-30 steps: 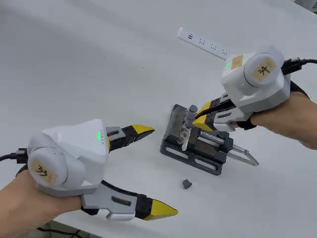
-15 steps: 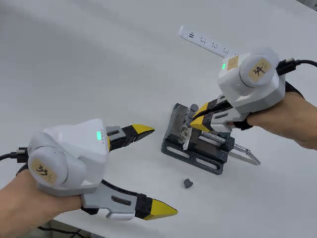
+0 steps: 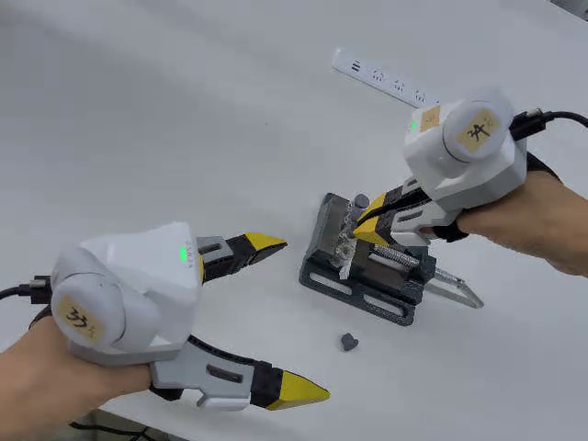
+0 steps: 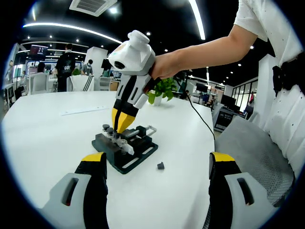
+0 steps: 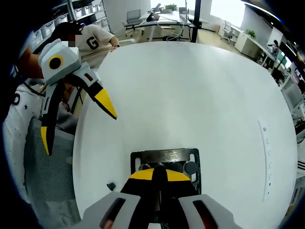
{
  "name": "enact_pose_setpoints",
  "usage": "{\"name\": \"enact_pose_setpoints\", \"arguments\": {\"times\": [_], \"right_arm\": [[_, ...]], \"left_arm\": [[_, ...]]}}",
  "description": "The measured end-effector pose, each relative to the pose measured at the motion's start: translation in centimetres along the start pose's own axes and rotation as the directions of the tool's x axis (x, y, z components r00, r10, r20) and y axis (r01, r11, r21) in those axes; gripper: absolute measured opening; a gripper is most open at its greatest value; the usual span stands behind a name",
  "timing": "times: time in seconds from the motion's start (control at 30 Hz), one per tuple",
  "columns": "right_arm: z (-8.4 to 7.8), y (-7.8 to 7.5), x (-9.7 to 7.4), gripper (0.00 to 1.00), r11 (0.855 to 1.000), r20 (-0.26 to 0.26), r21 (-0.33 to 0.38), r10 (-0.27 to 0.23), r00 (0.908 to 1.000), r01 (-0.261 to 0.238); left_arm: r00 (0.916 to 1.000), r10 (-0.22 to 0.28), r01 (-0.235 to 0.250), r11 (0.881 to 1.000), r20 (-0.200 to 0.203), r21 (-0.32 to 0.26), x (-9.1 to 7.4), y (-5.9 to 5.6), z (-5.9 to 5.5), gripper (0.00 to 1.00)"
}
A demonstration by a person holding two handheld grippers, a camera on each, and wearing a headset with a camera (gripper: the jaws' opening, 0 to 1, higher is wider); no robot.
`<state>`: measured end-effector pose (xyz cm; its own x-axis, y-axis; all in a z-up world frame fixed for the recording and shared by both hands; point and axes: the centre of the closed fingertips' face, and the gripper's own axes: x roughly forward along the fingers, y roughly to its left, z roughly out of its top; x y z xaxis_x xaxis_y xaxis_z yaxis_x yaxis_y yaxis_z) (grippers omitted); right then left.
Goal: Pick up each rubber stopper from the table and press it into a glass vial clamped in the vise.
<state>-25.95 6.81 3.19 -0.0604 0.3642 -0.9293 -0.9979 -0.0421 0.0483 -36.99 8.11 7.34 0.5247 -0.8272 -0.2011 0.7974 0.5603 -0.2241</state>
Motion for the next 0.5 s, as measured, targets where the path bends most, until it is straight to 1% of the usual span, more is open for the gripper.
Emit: {"name": "enact_pose_setpoints", "arguments": {"times": [0.2,0.27,0.47,0.5], "right_arm": [[0.13,-0.07,0.10,0.02,1.000,-0.015,0.010,0.010,0.9998,-0.010],[0.14,-0.02,0.13,0.02,1.000,-0.030,-0.018,0.016,0.9994,-0.017],[0.22,-0.06,0.24,0.02,0.999,-0.081,-0.020,0.031,0.9962,-0.032],[0.16,-0.08,0.26,0.02,0.999,-0.089,-0.029,0.030,0.9956,-0.032]], "left_arm": [[1.0000,0.001,-0.001,1.000,0.001,0.000,-0.08,0.08,0.00,0.87],[1.0000,0.003,-0.003,1.000,0.003,-0.002,-0.11,0.17,0.02,0.87],[0.9999,0.009,-0.009,1.000,0.008,0.000,-0.16,0.53,0.22,0.87],[0.9999,0.009,-0.009,1.000,0.008,0.000,-0.16,0.55,0.23,0.87]]}}
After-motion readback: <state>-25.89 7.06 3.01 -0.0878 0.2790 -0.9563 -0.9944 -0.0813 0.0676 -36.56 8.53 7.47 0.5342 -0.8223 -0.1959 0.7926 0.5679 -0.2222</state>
